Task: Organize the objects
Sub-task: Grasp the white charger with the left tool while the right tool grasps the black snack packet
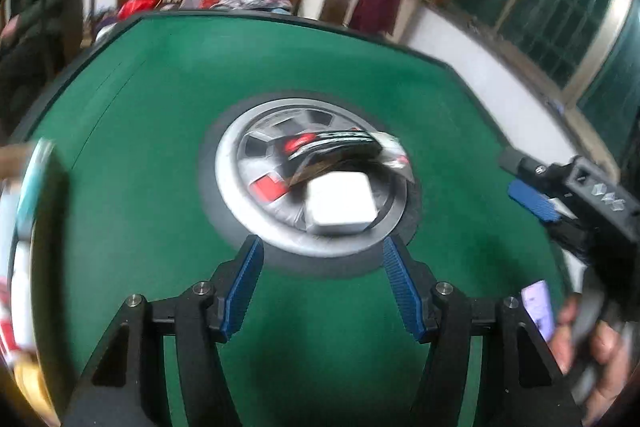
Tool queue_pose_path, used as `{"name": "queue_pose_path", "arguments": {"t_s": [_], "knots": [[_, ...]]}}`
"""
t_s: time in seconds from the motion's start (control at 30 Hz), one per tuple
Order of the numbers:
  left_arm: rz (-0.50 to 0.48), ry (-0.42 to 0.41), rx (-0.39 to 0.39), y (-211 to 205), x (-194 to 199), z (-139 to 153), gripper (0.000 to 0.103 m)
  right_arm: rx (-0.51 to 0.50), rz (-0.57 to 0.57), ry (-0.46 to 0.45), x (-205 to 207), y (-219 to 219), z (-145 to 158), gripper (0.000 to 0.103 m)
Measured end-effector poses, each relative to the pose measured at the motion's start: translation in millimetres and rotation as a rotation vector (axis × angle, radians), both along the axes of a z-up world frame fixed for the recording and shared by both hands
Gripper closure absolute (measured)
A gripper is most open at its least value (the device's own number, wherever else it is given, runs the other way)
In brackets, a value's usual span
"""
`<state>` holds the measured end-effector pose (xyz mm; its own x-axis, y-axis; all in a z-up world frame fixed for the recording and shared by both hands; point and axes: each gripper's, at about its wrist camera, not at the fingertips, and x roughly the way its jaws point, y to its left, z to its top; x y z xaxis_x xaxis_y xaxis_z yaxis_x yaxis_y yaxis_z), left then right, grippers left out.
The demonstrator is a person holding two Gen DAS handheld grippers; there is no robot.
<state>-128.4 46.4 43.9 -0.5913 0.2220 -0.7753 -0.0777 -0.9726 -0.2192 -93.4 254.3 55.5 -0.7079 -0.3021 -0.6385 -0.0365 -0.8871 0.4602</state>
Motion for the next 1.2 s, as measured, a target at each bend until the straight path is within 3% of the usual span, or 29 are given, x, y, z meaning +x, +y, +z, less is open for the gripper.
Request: {"name": "queue_pose_path", "arguments": {"t_s": [0.1,0.27,0.4,0.5,0.63,0.77,0.87,0.93,1.0,1.07,1.2], "knots": [[-0.011,-0.007,-0.071,17,-19,-4,0.047,-0.045,-0.004,-0.009,-4,7,-2,0.048],[0.026,-0.052,-0.06,25,-45,-20,0.047,-0.08,0.023,-0.013,-8,0,-3,0.048],[-0.003,-0.075,-0.077,33,-66,-33,0.047,-0.111,0.029,-0.007,-3,7,-4,0.048],[-0.077,-0.112,-0.054,29,-65,-40,0.047,-0.113,0.034,-0.009,-3,10,-5,0.048],[-0.252,-0.138,-0.052,27,-29,-43,0.047,-0.119,0.036,-0.015,-5,12,-7,0.048],[-0.364,-0.05,-0.099,28,8,-32,0.047,-0.122,0.035,-0.015,-6,11,-8,0.048],[-0.285,0.023,-0.145,19,2,-21,0.046,-0.108,0.029,-0.016,-7,10,-10,0.048],[-0.236,-0.013,-0.092,11,-15,-21,0.046,-0.105,0.022,-0.021,-8,9,-14,0.048],[-0.213,0.006,-0.078,12,-27,-21,0.046,-0.11,0.022,-0.039,-10,10,-19,0.048],[-0.25,0.006,-0.095,16,-36,-24,0.046,-0.122,0.024,-0.047,-11,12,-22,0.048],[-0.335,-0.066,-0.055,24,-66,-41,0.046,-0.121,0.025,-0.048,-11,13,-22,0.048]]}}
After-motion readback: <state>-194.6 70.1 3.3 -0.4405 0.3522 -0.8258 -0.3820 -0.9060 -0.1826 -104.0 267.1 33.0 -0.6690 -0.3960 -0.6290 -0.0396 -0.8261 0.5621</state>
